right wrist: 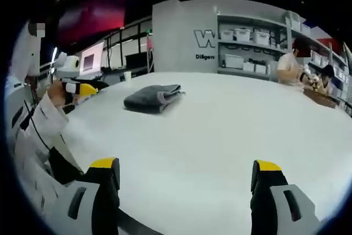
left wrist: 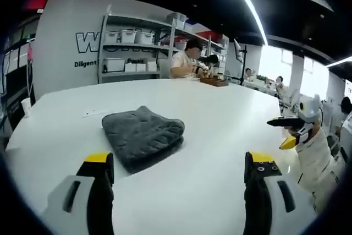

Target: Open the folded towel by lifting each exposed corner and separating the folded layers until the towel lies flat within the target outline without major curled edges

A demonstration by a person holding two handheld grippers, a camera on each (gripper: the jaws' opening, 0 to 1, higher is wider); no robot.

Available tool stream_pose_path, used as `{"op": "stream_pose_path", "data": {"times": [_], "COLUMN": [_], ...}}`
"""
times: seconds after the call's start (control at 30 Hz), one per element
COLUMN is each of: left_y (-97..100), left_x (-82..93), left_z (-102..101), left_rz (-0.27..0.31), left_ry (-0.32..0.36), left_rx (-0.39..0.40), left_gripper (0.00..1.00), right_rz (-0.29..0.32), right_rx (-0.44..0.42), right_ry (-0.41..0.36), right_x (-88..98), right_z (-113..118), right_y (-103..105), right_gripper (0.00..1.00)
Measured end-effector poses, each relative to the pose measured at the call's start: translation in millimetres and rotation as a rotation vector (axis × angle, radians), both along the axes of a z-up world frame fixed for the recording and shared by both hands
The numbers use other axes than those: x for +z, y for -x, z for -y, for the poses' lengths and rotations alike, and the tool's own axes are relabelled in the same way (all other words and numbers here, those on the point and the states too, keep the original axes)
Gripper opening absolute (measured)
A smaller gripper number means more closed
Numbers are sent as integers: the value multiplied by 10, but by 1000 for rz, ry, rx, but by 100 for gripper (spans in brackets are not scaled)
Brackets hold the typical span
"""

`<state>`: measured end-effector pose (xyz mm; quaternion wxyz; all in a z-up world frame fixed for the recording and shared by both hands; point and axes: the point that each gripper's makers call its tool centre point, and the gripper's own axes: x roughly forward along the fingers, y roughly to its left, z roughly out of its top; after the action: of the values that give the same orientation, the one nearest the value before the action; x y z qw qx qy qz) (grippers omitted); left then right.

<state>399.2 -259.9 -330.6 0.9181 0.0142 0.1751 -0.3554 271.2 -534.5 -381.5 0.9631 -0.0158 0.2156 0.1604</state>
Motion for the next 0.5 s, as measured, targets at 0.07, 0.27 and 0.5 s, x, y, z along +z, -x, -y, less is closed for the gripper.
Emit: {"op": "stream_pose_path", "data": {"times": [0.07, 0.27, 0.5], "left_y": [-33, -146, -287], "left_x": [4, -49, -141], "left_z": [73, 308, 523], "left_rz": [13, 19, 34], "left_ry": [-12, -39, -73], "left_rx": [-18, -53, -75], "left_gripper": [99, 99, 94], "right_rz": [0, -3, -6], "right_rx": [-7, -25, -44], "right_ry": [-3, -11, -11], "right_x": [-8, -29, -56], "right_z": [26, 92, 171], "right_y": [5, 29, 35], "right_gripper": [99, 99, 99]}}
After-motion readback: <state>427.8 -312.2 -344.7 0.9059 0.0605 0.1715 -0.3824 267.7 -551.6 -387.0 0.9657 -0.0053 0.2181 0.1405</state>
